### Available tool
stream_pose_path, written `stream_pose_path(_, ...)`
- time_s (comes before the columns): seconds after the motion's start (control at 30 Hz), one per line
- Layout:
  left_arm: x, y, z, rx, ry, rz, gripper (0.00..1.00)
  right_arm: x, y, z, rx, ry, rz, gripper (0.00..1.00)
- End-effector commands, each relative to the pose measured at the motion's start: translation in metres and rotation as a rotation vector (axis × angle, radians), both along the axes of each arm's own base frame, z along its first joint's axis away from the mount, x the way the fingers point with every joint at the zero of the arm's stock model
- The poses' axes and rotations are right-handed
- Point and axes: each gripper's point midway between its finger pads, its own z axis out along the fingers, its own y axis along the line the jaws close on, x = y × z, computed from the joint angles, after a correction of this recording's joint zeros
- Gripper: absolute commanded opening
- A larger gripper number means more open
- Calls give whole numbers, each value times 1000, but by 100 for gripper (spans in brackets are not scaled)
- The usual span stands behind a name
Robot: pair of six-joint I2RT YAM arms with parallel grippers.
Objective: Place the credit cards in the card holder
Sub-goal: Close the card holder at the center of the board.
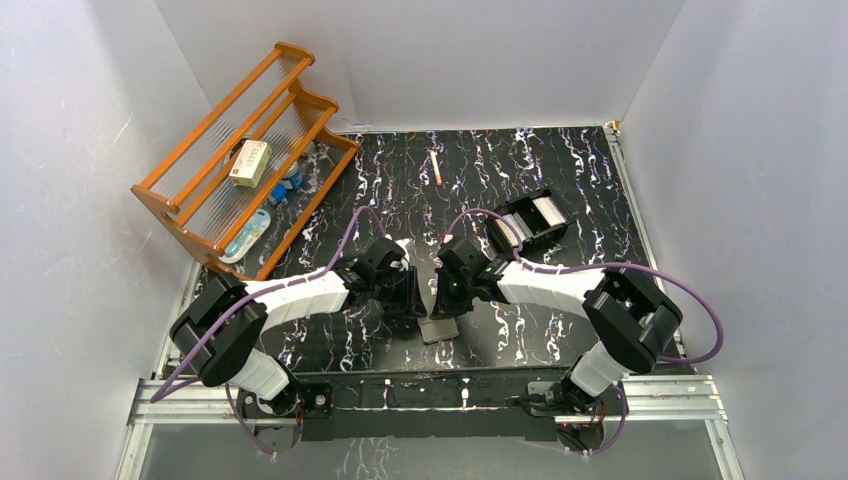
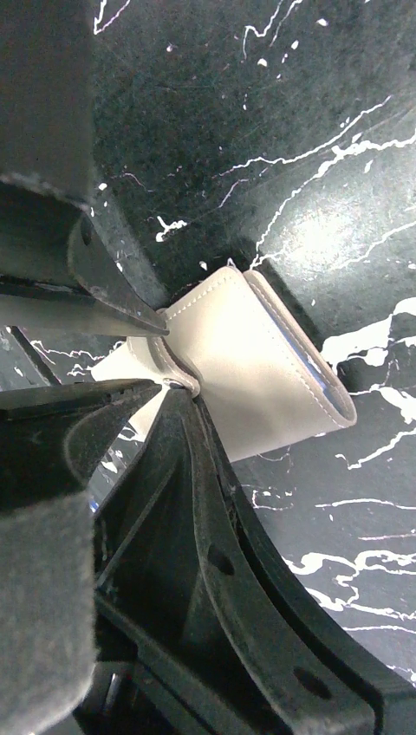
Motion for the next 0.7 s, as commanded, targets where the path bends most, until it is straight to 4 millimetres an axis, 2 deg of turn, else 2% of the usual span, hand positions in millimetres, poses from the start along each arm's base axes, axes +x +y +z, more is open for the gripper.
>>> stream_pose_path(0.0,-11,7,-6,38,33,-28,24,-18,-48,-47,-260,75,-2,0)
stream_pose_path(0.3,-13,4,-23,52,69,-27,24,-17,-62,-51,-378,91,0,0)
stream_pose_path(0.47,-15,9,-33,68,82,-4,18,-20,-71,-55,-472,109,4,0)
stream_pose_path(0.67,-22,12,-47,80,121,0,11,-19,-50,-55,-453,109,-27,0)
